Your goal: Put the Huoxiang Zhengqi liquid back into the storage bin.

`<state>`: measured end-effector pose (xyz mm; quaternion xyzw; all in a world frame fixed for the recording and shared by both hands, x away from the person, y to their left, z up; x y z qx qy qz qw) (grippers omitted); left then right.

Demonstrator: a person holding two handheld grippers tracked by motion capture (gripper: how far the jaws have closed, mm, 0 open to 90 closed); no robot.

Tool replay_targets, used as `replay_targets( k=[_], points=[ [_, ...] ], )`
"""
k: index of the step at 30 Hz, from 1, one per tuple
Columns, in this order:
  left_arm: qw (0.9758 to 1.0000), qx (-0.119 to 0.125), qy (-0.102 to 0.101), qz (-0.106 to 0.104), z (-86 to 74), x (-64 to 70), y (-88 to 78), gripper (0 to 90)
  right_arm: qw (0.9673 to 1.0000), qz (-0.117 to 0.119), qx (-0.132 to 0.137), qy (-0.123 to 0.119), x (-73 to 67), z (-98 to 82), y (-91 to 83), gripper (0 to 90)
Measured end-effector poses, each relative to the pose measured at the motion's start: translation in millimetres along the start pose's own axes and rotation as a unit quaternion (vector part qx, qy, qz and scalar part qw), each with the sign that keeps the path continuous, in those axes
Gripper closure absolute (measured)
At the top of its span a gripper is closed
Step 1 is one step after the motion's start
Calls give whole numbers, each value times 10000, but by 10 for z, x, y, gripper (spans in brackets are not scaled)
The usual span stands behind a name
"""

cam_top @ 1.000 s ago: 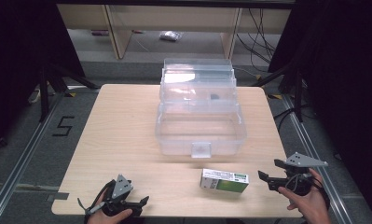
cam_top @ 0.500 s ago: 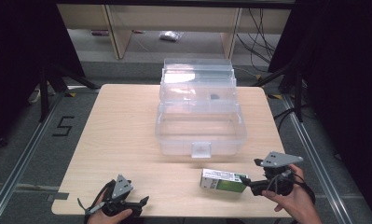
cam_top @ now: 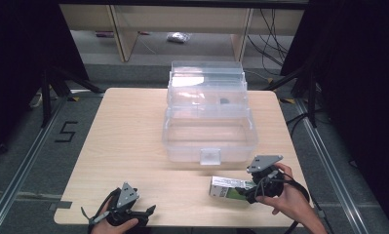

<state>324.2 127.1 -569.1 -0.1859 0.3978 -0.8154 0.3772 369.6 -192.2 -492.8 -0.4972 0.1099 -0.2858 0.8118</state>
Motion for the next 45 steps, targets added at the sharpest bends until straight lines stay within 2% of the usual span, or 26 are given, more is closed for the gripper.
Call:
replay_targets(
  k=[2, 5, 6, 7, 8, 9, 10, 11, 13, 14, 15, 18, 20, 21, 26, 27, 32, 33, 34, 35, 38, 40, 41, 44, 45],
  points=[
    [10000, -1, 7, -1, 1, -1, 1, 151, 9998, 79, -166, -72, -22, 13, 40, 212],
    [10000, -12, 19, 18, -2, -7, 0, 150, 9994, 128, -279, -145, -42, 40, 102, 213],
    [10000, -12, 19, 18, -2, -7, 0, 150, 9991, 133, -381, -114, -57, 35, 110, 213],
    [9998, 140, -160, 57, 27, 2, 19, 150, 9989, 114, -412, -209, -55, 43, 131, 214],
    [9998, 140, -160, 57, 27, 2, 19, 150, 9982, 189, -443, -351, -69, 54, 154, 214],
    [9998, 130, -163, 46, 25, 5, 18, 150, 9977, 200, -556, -327, -89, 49, 162, 215],
    [9998, 130, -163, 46, 25, 5, 18, 150, 9970, 214, -578, -459, -87, 59, 183, 217],
    [9999, 90, -103, 21, 18, 3, 13, 150, 9967, 268, -630, -439, -107, 62, 195, 219],
    [9998, 129, -161, 44, 25, 5, 19, 150, 9950, 311, -759, -561, -125, 62, 226, 220],
    [9998, 109, -147, 60, 20, -2, 19, 150, 9949, 307, -847, -460, -140, 53, 230, 221],
    [9998, 123, -163, 56, 24, 0, 20, 150, 9944, 311, -816, -595, -133, 69, 258, 224],
    [9998, 133, -161, 44, 25, 3, 19, 150, 9922, 365, -957, -704, -151, 63, 295, 233],
    [9998, 120, -159, 41, 22, 3, 19, 151, 9919, 372, -1032, -644, -160, 53, 294, 236],
    [9998, 136, -161, 30, 27, 7, 19, 150, 9904, 397, -1083, -765, -160, 57, 322, 241],
    [9997, 146, -164, 76, 26, 2, 16, 150, 9881, 420, -1251, -789, -153, 40, 373, 262],
    [9995, 206, -217, 25, 39, 20, 19, 151, 9872, 469, -1291, -807, -158, 34, 389, 271],
    [9998, 139, -165, 33, 27, 7, 20, 151, 9853, 494, -1390, -867, -159, 28, 424, 300],
    [10000, 36, -51, 52, 6, -11, 9, 151, 9844, 517, -1438, -876, -154, 18, 432, 313],
    [10000, 36, -51, 52, 6, -11, 9, 151, 9844, 517, -1438, -876, -154, 18, 432, 313],
    [9995, 202, -226, -2, 39, 23, 22, 150, 9837, 508, -1456, -921, -145, 18, 444, 324],
    [9998, 130, -162, 47, 26, 2, 19, 150, 9824, 566, -1491, -973, -151, 16, 452, 362],
    [9998, 136, -162, 47, 27, 4, 18, 150, 9825, 527, -1536, -910, -153, 10, 455, 386],
    [9996, 213, -192, 49, 39, 10, 22, 151, 9812, 553, -1530, -1038, -150, 15, 462, 389],
    [9995, 226, -212, 19, 42, 17, 22, 150, 9794, 593, -1585, -1097, -167, 7, 468, 400],
    [9995, 231, -215, 15, 43, 19, 22, 150, 9788, 582, -1683, -1013, -184, -4, 453, 424]
  ],
)
Point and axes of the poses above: each handheld gripper's, and its own axes: y roughly forward along the jaws, z roughly out of its top, x roughly to its right, the point moved 10 cm from there along y, roughly forward along the jaws, and after that the axes turned 8 degrees about -x, right-handed, at the moved point
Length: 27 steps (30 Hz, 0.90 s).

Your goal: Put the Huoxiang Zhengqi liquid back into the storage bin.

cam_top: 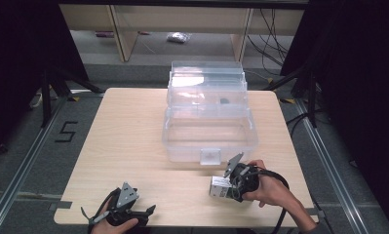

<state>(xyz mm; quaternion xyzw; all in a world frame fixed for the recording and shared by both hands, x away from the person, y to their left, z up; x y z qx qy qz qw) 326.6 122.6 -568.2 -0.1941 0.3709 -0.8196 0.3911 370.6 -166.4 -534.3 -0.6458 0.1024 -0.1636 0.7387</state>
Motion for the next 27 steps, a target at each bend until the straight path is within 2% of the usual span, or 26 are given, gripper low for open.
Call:
replay_targets(
  k=[1, 2, 4, 7, 9, 10, 11, 13, 14, 15, 16, 18, 20, 21, 23, 24, 25, 26, 27],
  points=[
    [10000, -18, 26, 21, -4, -6, -3, 151, 9999, 53, -96, 10, -11, -14, -4, 435],
    [10000, -15, 25, 22, -3, -6, -2, 150, 9999, 56, -84, -117, -7, -3, -1, 446],
    [9999, -35, 84, 44, -9, -19, 1, 150, 9998, 10, -31, -212, 5, 15, 7, 469],
    [10000, -40, 48, 38, -8, -14, -1, 150, 9997, 103, -72, -192, -12, 8, 12, 503],
    [9999, -78, 111, 27, -16, -16, -11, 151, 9993, 197, -158, -263, -24, 1, 22, 563],
    [9999, -67, 93, 45, -14, -22, -5, 150, 9995, 192, -187, -186, -38, -3, 21, 578],
    [10000, -10, 27, 21, -3, -9, -1, 151, 9991, 179, -155, -344, -29, 10, 27, 586],
    [10000, 13, 1, -2, 1, -1, 1, 150, 9986, 121, -280, -431, -28, -1, 25, 608],
    [10000, 3, 11, 5, -1, -3, -1, 151, 9980, -2, -386, -501, -9, -15, 18, 619],
    [9996, -172, 229, 40, -33, -35, -20, 151, 9975, -30, -409, -577, -11, -10, 12, 631],
    [10000, -54, 54, 54, -11, -20, -4, 150, 9969, -69, -433, -655, -6, -5, 10, 638],
    [10000, -33, 35, 42, -7, -16, -4, 151, 9970, -66, -522, -574, -26, -17, -2, 643],
    [10000, -42, 42, 48, -8, -19, -4, 151, 9961, -78, -516, -717, -12, -3, 4, 645],
    [10000, -40, 40, 47, -8, -18, -5, 151, 9961, -97, -558, -678, -17, -3, -8, 646],
    [10000, -40, 36, 57, -7, -20, -4, 151, 9958, -124, -495, -758, 11, 10, -19, 647],
    [10000, -46, 39, 56, -9, -21, -3, 151, 9969, -131, -529, -573, -5, 3, -46, 647],
    [10000, -46, 39, 56, -9, -21, -3, 151, 9969, -131, -529, -573, -5, 3, -46, 647],
    [10000, -52, 52, 61, -10, -24, -5, 151, 9961, -147, -461, -742, 25, 26, -76, 647],
    [10000, -52, 52, 61, -10, -24, -5, 151, 9961, -147, -461, -742, 25, 26, -76, 647]
  ],
)
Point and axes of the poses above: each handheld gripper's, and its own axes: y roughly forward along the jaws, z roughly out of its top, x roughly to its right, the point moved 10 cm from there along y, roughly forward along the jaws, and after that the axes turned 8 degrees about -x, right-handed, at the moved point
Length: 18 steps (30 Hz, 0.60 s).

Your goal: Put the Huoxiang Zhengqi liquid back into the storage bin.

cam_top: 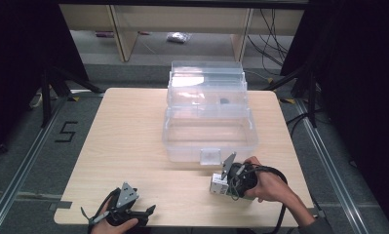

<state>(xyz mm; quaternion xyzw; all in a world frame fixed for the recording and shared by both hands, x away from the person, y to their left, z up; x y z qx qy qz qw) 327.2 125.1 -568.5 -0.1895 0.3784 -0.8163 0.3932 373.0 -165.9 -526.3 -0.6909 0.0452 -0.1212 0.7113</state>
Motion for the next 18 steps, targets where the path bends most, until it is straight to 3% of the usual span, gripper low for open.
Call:
replay_targets(
  k=[1, 2, 3, 5, 6, 10, 11, 13, 18],
  points=[
    [10000, 30, -17, -4, 5, 4, 4, 151, 9999, 12, 11, 146, 0, -5, -45, 647],
    [10000, 10, -14, -13, 2, 6, -2, 151, 10000, 7, 65, -47, 26, 6, -67, 647],
    [10000, 7, -10, -3, 1, 2, 1, 150, 10000, 9, 57, -30, 32, 1, -93, 647],
    [10000, -27, 32, -8, -6, -2, -4, 151, 9998, -33, 16, 182, 38, -16, -144, 647],
    [10000, 20, -25, -25, 3, 10, -1, 151, 9999, -58, 84, -54, 76, 0, -153, 647],
    [10000, -24, 33, 11, -5, -6, -2, 151, 9999, 38, 116, 111, 61, 1, -221, 647],
    [10000, -33, 44, -4, -8, -3, -4, 151, 9997, -59, 179, -120, 122, 9, -263, 646],
    [10000, -11, 21, 13, -3, -6, -2, 151, 9998, 31, 200, 39, 101, 13, -292, 647],
    [9999, -67, 108, -29, -15, -6, -11, 151, 9997, -16, 247, -68, 171, 16, -371, 646]
  ],
)
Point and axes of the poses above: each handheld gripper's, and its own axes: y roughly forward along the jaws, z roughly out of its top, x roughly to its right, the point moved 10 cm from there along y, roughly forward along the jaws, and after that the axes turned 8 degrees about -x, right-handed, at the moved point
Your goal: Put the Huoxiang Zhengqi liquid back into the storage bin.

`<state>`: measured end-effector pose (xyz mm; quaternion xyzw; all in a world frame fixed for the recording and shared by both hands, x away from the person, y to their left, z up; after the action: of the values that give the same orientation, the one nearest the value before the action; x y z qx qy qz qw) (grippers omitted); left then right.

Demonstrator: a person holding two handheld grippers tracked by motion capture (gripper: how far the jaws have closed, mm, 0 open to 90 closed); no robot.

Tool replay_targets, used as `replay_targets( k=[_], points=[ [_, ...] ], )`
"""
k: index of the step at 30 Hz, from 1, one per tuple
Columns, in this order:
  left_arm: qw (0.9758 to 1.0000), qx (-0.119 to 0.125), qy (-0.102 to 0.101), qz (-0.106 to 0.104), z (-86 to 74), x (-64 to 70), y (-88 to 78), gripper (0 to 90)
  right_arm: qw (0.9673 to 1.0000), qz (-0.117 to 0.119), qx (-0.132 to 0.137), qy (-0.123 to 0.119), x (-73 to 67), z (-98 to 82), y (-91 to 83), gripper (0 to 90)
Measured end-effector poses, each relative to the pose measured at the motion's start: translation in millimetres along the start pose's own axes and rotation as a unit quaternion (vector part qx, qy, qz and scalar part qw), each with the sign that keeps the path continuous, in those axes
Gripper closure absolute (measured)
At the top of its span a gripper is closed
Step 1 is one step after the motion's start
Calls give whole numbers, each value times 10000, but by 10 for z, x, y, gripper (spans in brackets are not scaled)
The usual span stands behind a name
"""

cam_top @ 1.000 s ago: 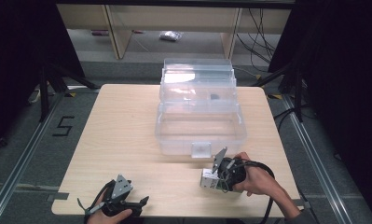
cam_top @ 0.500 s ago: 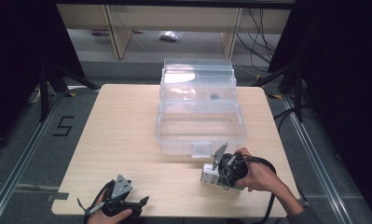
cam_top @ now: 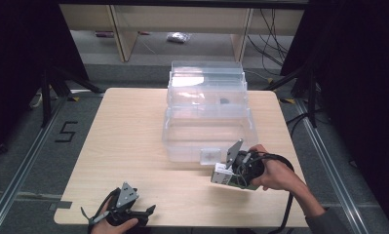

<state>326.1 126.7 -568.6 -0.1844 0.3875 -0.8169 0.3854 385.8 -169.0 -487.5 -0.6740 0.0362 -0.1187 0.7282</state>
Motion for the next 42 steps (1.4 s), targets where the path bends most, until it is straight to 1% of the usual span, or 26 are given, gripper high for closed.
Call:
replay_targets(
  k=[1, 2, 3, 6, 7, 8, 10, 11, 15, 18, 19, 20, 21, 22, 23, 24, 28, 30, 31, 34, 36, 37, 38, 40, 41, 42],
  points=[
    [10000, 5, -12, 3, 1, 0, 1, 151, 9999, -7, 31, -153, 26, 6, -15, 646],
    [10000, 5, -12, 3, 1, 0, 1, 151, 9999, -7, 31, -153, 26, 6, -15, 646],
    [10000, -11, -12, -9, -3, 1, 2, 151, 9999, 60, 82, 20, 10, 19, -66, 646],
    [10000, 1, -11, 2, 0, 0, 1, 151, 9999, 27, 119, -49, 38, 31, -123, 646],
    [9999, 73, -97, 19, 13, 1, 11, 151, 10000, -41, 88, 13, 55, 30, -183, 646],
    [10000, 42, -81, -2, 5, 5, 4, 151, 9999, -132, 29, -15, 79, 22, -208, 646],
    [10000, 3, -22, -1, -2, -1, 2, 151, 9999, -127, 57, -53, 89, 35, -229, 646],
    [10000, 9, -24, -1, 0, -1, 1, 151, 9997, -125, 105, -179, 120, 51, -268, 646],
    [10000, -7, -24, -20, -3, 2, 2, 151, 9999, -85, 112, -60, 126, 69, -342, 647],
    [10000, 6, -11, -3, 0, -3, 2, 151, 9998, -91, 150, -111, 171, 93, -410, 647],
    [10000, 7, -25, -4, -1, 0, 2, 151, 9993, -112, 217, -296, 218, 122, -461, 647],
    [10000, 7, -31, -4, -1, -1, 3, 151, 9997, -84, 187, -138, 214, 117, -497, 647],
    [10000, 4, -13, -5, -1, -4, 4, 151, 9998, -91, 182, -84, 228, 120, -533, 647],
    [10000, 3, -31, -6, -1, -2, 3, 151, 9995, -131, 192, -210, 270, 130, -562, 647],
    [10000, 5, -17, -4, 0, -2, 2, 151, 9996, -115, 224, -101, 278, 142, -593, 647],
    [10000, 5, -17, -4, 0, -2, 2, 151, 9996, -115, 224, -101, 278, 142, -593, 647],
    [10000, -9, -19, -19, -3, 1, 2, 151, 9995, -182, 239, -102, 402, 191, -731, 647],
    [10000, 7, -7, -24, -1, 2, 3, 151, 9993, -194, 249, -222, 464, 222, -752, 647],
    [10000, 5, -13, -9, -1, 0, 2, 151, 9995, -215, 199, -147, 489, 220, -765, 647],
    [10000, 21, -15, -12, 0, 1, 4, 151, 9993, -244, 247, -111, 581, 260, -784, 647],
    [10000, 18, -12, -14, 1, 1, 3, 151, 9992, -215, 287, -159, 609, 282, -785, 647],
    [10000, 22, -3, 5, 2, -4, 5, 151, 9990, -219, 342, -192, 687, 312, -789, 647],
    [10000, -5, 9, -31, -1, 5, 1, 151, 9991, -231, 328, -112, 708, 315, -788, 647],
    [10000, -10, 1, -41, -3, 8, 2, 151, 9992, -242, 314, -101, 744, 324, -784, 647],
    [10000, -18, 9, -33, -5, 6, 4, 151, 9995, -243, 223, -8, 769, 313, -780, 647],
    [10000, -1, -13, -39, -1, 8, 6, 151, 9994, -298, 170, -105, 822, 313, -775, 647]
  ],
)
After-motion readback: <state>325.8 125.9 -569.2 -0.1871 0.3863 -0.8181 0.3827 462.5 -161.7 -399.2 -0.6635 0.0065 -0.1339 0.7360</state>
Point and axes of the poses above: each handheld gripper's, and its own axes: y roughly forward along the jaws, z roughly out of its top, x roughly to its right, the point moved 10 cm from there along y, roughly forward along the jaws, and after that the axes turned 8 degrees about -x, right-handed, at the moved point
